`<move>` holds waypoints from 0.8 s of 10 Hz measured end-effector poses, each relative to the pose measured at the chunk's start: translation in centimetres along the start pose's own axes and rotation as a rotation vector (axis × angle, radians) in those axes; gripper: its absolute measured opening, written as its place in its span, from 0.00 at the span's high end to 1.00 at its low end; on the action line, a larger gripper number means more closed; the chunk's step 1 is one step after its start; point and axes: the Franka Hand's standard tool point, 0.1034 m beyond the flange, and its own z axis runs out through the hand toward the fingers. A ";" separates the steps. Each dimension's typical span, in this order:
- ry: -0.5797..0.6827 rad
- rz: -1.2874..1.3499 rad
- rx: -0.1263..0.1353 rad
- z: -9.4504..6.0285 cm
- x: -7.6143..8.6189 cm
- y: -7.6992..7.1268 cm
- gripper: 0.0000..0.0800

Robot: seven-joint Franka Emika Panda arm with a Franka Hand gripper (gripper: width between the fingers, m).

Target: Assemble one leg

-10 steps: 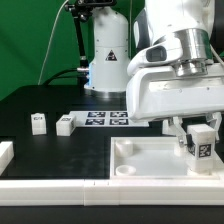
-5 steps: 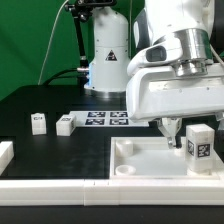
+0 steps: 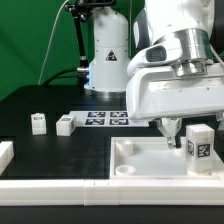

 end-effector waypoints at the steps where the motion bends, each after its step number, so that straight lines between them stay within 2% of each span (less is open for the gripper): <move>1: -0.026 -0.001 0.007 0.1 -0.2 -0.1 0.19; 3: -0.068 0.019 0.016 -0.2 -0.2 -0.4 0.19; 4: -0.210 0.040 0.044 -0.7 -0.4 -1.0 0.19; 5: -0.285 0.038 0.059 -0.9 0.0 -1.0 0.19; 7: -0.481 0.038 0.095 -1.2 -0.2 -0.9 0.19; 8: -0.515 0.036 0.104 -1.1 0.4 -0.7 0.19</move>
Offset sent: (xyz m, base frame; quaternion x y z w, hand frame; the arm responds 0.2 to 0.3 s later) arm 0.0043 -0.0106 0.0158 -0.0269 -0.2442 0.0257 0.9690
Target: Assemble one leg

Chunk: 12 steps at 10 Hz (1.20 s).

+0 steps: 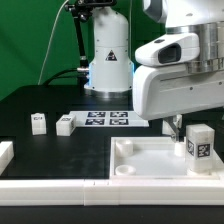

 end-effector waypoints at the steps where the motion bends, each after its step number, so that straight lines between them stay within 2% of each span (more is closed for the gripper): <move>1: 0.037 0.003 -0.007 0.0 0.5 0.4 0.19; 4: 0.034 0.003 -0.007 0.1 0.4 0.3 0.19; 8: 0.033 -0.013 -0.011 0.2 0.3 1.3 0.19; 10: 0.033 -0.012 -0.011 0.3 0.3 1.3 0.49; 11: 0.033 -0.013 -0.011 0.3 0.3 1.3 0.49; 12: 0.033 -0.013 -0.011 0.3 0.3 1.3 0.64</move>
Offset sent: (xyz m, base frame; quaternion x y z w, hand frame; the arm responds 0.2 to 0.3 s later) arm 0.0000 0.0000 0.0000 0.0000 0.0000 0.0000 1.0000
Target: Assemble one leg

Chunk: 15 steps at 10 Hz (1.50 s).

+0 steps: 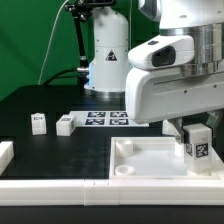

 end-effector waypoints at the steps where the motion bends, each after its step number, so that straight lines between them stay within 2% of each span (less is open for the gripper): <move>1: 0.000 0.001 0.000 0.0 0.0 0.0 0.64; 4: 0.000 0.103 0.006 0.0 0.0 -0.1 0.64; 6: -0.001 0.360 0.010 0.1 0.0 -0.3 0.64; 7: -0.004 0.510 0.026 0.1 0.1 -0.3 0.64; 8: -0.005 0.582 0.027 0.1 0.1 -0.3 0.64; 11: -0.010 0.987 0.018 0.2 0.1 -0.7 0.64; 13: -0.002 1.172 -0.004 0.4 0.2 -1.2 0.64; 15: -0.005 1.250 0.007 0.4 0.3 -1.1 0.64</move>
Offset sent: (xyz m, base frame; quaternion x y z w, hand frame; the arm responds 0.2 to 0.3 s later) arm 0.0000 0.0000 0.0000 0.0000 0.0000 0.0000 1.0000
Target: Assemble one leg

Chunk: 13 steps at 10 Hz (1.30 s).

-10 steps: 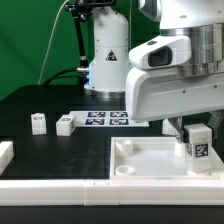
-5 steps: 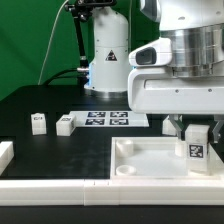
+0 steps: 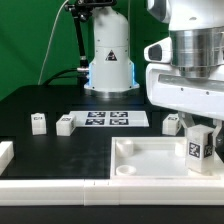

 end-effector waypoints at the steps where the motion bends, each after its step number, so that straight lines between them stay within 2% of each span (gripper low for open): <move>1: 0.000 -0.020 0.000 0.0 -0.1 0.0 0.64; 2: 0.000 -0.071 0.000 0.0 0.0 0.0 0.53; 3: 0.002 -0.141 0.001 -0.1 0.2 0.0 0.53; 4: 0.011 -0.269 -0.003 -0.1 0.3 0.0 0.28; 5: 0.027 -0.422 -0.010 -0.1 0.2 -0.1 0.21; 7: 0.058 -0.724 -0.053 -0.3 -0.1 -0.5 0.19; 8: 0.062 -0.854 -0.085 -0.2 -0.3 -0.6 0.19; 10: 0.054 -1.075 -0.095 -0.1 -0.1 -0.5 0.19; 13: 0.032 -1.262 -0.107 -0.1 0.6 -0.1 0.19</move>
Offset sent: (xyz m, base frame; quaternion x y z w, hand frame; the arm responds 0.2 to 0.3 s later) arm 0.0049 -0.0082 0.0013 -0.0149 -0.0013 -0.1735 0.9847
